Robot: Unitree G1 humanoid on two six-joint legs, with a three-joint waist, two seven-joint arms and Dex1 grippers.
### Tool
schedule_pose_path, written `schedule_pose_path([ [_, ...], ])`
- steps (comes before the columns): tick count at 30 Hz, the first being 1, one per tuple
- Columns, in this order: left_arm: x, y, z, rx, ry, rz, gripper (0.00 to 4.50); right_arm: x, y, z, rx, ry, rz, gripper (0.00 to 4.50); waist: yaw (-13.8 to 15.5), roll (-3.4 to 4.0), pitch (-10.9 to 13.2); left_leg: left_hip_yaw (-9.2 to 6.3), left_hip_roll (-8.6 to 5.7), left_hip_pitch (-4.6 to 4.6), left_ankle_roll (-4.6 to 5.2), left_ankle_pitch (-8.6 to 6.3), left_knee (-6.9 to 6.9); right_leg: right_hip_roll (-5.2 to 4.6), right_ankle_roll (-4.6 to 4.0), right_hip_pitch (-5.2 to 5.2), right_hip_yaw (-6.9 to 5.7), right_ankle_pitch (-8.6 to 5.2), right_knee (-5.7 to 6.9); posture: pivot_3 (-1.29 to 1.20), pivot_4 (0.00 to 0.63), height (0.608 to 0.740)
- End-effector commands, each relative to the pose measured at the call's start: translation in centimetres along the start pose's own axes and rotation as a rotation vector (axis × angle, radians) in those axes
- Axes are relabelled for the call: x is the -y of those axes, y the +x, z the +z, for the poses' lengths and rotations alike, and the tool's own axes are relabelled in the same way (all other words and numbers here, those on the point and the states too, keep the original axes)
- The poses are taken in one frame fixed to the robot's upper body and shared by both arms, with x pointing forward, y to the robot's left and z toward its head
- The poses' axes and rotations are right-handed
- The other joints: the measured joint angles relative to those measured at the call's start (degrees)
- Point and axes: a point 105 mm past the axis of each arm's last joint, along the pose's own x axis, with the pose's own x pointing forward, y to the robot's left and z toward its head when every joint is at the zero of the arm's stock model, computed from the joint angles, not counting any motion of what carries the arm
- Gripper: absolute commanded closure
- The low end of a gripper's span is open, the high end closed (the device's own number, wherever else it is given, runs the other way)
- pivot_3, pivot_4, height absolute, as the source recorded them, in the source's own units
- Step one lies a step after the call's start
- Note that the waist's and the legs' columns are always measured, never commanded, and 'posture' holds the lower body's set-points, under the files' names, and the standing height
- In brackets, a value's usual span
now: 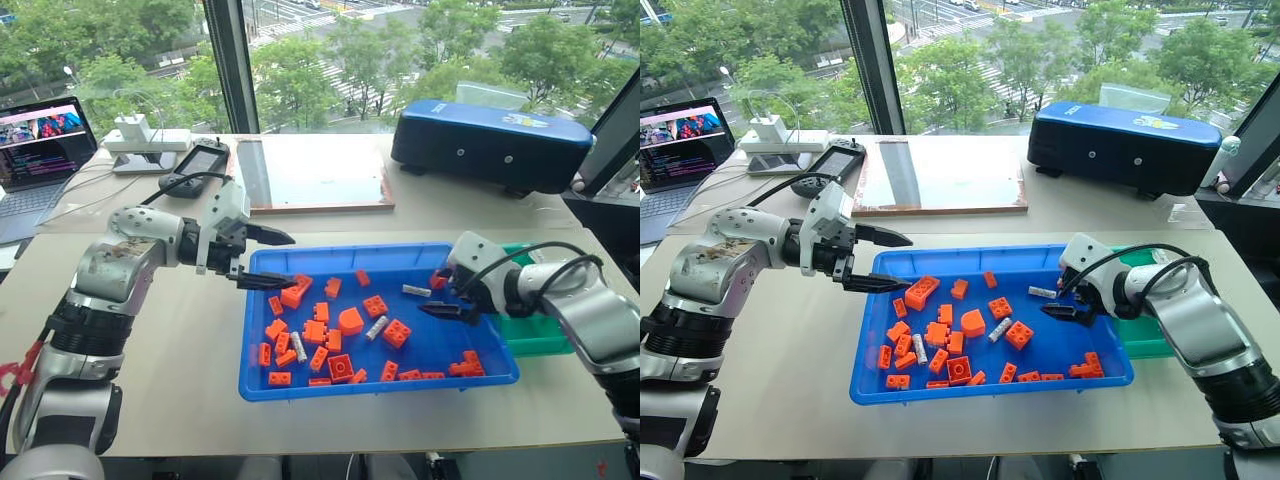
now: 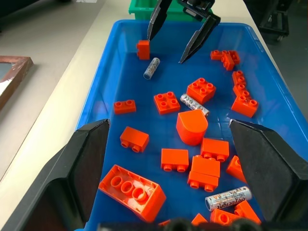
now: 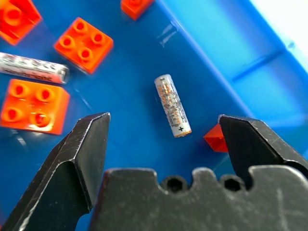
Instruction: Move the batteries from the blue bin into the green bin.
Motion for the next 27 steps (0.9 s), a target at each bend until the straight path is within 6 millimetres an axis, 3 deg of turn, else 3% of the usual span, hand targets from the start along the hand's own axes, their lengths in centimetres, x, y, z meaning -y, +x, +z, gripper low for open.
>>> schedule_pose_path([
  [1, 1.0, -0.6, 0.4, -0.011, 0.022, -0.028, 0.23, 1.3, 0.9, 0.6, 0.027, -0.038, -0.014, 0.29, -0.29, 0.0, 0.0, 0.02, 0.0, 0.0, 0.0, 0.0, 0.0, 0.0, 0.0, 0.0, 0.01, 0.0, 0.0, 0.0, 0.15, 0.74],
  [8, 1.5, -0.9, 0.0, -0.024, 0.014, -0.001, 0.23, 0.5, 2.8, -0.1, 0.034, 0.014, 0.061, 0.29, -0.05, 0.0, 0.0, -0.01, 0.0, 0.0, 0.0, 0.0, 0.02, 0.0, 0.0, 0.05, -0.01, 0.0, 0.0, 0.0, 0.15, 0.74],
  [11, 1.7, -1.0, 0.0, -0.024, 0.011, 0.0, 0.23, -0.1, 3.1, -0.8, 0.007, 0.036, 0.093, 1.02, 0.09, 0.0, 0.0, 0.01, -0.01, -0.01, 0.0, 0.0, 0.03, -0.01, 0.0, 0.05, 0.01, 0.0, 0.02, 0.0, 0.15, 0.74],
  [14, 1.7, -1.1, 0.0, -0.025, 0.01, 0.002, 0.23, -0.4, 3.2, -1.2, -0.007, 0.046, 0.109, 2.03, 0.07, 0.0, 0.0, -0.01, 0.0, -0.01, 0.0, 0.0, 0.03, 0.0, 0.0, 0.05, -0.02, 0.0, 0.02, 0.0, 0.15, 0.74],
  [19, 1.5, -1.1, 0.0, -0.028, 0.013, 0.001, 0.23, -0.6, 2.7, -0.5, 0.012, 0.054, 0.116, 3.64, 0.23, 0.0, 0.0, -0.01, -0.01, 0.0, 0.0, 0.0, 0.03, 0.0, 0.0, 0.06, -0.02, 0.0, 0.02, 0.0, 0.15, 0.74],
  [21, 1.6, -1.0, 0.0, -0.023, 0.013, -0.01, 0.23, -0.5, 2.1, 0.1, 0.026, 0.039, 0.108, 4.26, 0.33, 0.0, 0.0, -0.01, -0.01, 0.0, 0.0, 0.0, 0.03, 0.0, 0.0, 0.06, -0.02, 0.0, 0.02, 0.0, 0.15, 0.74],
  [24, 1.9, -0.5, 0.4, -0.007, -0.001, -0.061, 0.23, 0.7, -1.4, 3.2, 0.101, 0.01, 0.055, 4.26, 0.56, 0.07, 0.06, 0.01, -0.02, -0.04, 0.0, 0.0, 0.04, -0.01, 0.0, 0.02, 0.0, 0.0, 0.02, 0.0, 0.15, 0.74],
  [27, 2.0, -0.3, 1.2, 0.031, -0.019, -0.101, 0.23, 1.7, -4.3, 4.6, 0.128, 0.003, -0.001, 4.26, 0.82, 0.07, 0.06, 0.0, -0.01, -0.06, 0.0, 0.0, 0.07, -0.02, 0.0, 0.03, 0.0, 0.0, 0.04, 0.0, 0.15, 0.74],
])
